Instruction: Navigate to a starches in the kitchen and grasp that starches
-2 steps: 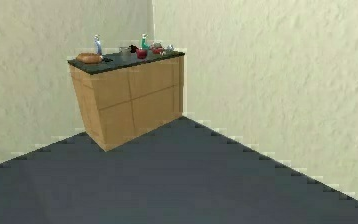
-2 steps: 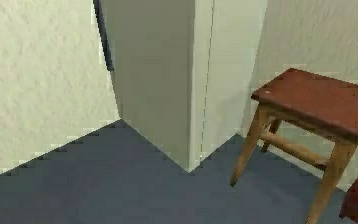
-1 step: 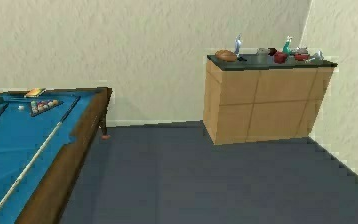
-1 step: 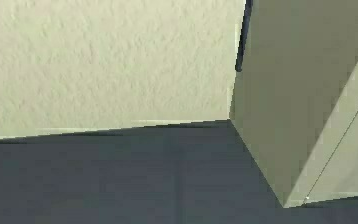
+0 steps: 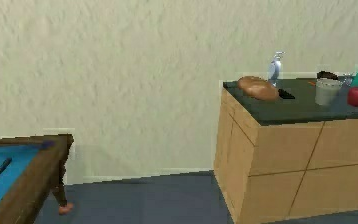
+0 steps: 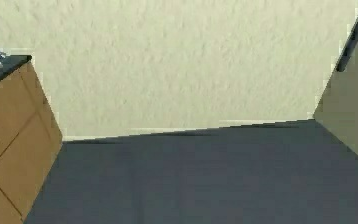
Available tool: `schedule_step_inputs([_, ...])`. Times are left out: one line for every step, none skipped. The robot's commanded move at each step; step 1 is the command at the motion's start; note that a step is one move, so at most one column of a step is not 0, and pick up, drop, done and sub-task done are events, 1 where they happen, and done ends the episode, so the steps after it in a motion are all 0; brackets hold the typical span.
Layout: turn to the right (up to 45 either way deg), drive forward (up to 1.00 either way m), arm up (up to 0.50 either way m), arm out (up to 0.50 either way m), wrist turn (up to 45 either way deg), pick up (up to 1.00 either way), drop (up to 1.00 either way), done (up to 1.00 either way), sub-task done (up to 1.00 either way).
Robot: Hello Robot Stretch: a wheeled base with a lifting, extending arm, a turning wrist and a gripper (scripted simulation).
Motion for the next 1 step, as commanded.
schedule_step_inputs([0.0, 0.55, 0.0, 0.0, 0.0, 0.0, 0.0, 0.0, 0.0])
